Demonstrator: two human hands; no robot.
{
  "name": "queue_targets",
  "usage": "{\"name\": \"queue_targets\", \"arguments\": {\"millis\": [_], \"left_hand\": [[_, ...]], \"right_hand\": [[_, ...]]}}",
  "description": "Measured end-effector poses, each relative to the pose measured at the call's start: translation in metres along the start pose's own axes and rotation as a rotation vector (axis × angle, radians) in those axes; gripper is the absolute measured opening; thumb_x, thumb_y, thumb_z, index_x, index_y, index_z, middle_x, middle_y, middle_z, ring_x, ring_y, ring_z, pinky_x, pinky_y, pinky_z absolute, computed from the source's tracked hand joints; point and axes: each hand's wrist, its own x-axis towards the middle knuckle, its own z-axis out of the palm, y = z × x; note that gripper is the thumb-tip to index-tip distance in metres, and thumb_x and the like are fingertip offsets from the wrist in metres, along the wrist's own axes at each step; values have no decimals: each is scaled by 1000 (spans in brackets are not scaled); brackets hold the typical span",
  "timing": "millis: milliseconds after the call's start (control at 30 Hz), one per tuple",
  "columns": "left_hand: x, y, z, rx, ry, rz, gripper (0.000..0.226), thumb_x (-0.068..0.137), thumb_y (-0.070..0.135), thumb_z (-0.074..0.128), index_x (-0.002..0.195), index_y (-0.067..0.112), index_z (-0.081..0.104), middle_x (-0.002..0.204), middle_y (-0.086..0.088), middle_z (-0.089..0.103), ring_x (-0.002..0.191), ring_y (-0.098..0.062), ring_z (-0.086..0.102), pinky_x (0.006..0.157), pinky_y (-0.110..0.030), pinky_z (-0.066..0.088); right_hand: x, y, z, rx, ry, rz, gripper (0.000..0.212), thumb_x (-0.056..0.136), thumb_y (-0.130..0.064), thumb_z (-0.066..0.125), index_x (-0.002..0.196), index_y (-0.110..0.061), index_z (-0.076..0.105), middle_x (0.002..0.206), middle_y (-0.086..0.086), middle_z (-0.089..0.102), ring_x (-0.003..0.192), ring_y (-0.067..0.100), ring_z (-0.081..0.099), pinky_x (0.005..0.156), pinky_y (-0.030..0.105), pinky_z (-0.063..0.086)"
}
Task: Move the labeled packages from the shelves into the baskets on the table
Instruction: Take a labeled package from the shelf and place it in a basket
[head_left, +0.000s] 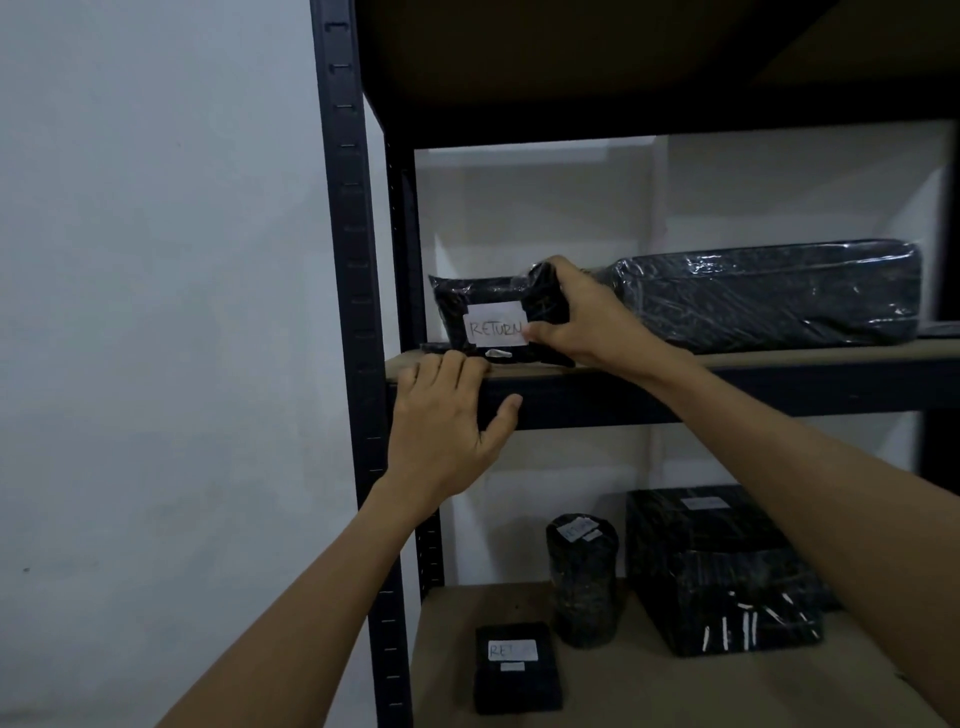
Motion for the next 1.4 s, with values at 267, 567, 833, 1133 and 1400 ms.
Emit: {"name": "queue_targets", "arguments": {"millis": [267, 567, 833, 1133, 1400], "left_hand": [[-1, -2, 0, 2, 1, 13, 49, 91, 54, 38, 106, 13, 61, 99, -3, 58, 97, -23, 52, 86, -37, 36], [-6, 4, -1, -64, 3, -25, 52, 91, 53, 41, 116, 12, 60, 109, -7, 59, 105, -26, 52, 98, -44, 38], [-73, 59, -18, -229, -216, 79, 53, 85, 43, 52, 129, 14, 51, 132, -9, 49, 118, -28, 50, 96, -38, 40], [-166, 197, -58, -567, -869, -133, 34, 88, 35, 65, 118, 20, 59, 115, 4, 58, 103, -14, 57, 90, -32, 48], [-230, 316, -104, -744, -1159, -157, 14, 88, 39, 64, 97, 28, 61, 93, 8, 65, 85, -7, 62, 81, -33, 55]], "right_hand": [[2, -3, 5, 172, 58, 128, 39, 84, -9, 69, 118, -15, 50, 105, 11, 66, 100, 37, 64, 84, 53, 53], [-18, -8, -5, 202, 125, 112, 33, 84, -4, 67, 107, -18, 49, 100, -1, 59, 97, 14, 58, 78, 18, 51], [-87, -18, -67, 229, 248, 152, 41, 84, -4, 68, 121, -12, 52, 107, -4, 57, 106, 14, 55, 95, 32, 49], [-297, -14, -158, 569, 224, 325, 31, 84, 8, 63, 111, -4, 54, 99, 13, 61, 97, 26, 59, 94, 46, 51], [-470, -18, -211, 603, 247, 637, 29, 87, 4, 61, 114, -3, 55, 97, 7, 67, 81, 7, 66, 74, 21, 55]]}}
